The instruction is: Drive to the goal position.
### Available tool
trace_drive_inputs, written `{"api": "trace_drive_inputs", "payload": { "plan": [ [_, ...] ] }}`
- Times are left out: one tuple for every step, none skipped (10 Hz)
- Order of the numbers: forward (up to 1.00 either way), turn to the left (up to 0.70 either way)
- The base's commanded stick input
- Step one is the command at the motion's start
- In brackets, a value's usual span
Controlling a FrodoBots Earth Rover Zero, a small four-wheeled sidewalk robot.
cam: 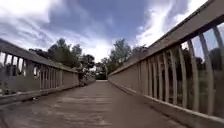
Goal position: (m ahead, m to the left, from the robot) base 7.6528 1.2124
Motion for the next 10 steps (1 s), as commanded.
{"api": "trace_drive_inputs", "payload": {
  "plan": [
    [0.45, 0.00],
    [0.45, 0.00],
    [0.45, 0.00],
    [0.45, 0.00],
    [0.45, 0.00],
    [0.45, 0.00],
    [0.45, 0.00],
    [0.45, 0.00],
    [0.45, 0.00],
    [0.45, 0.00]
  ]
}}
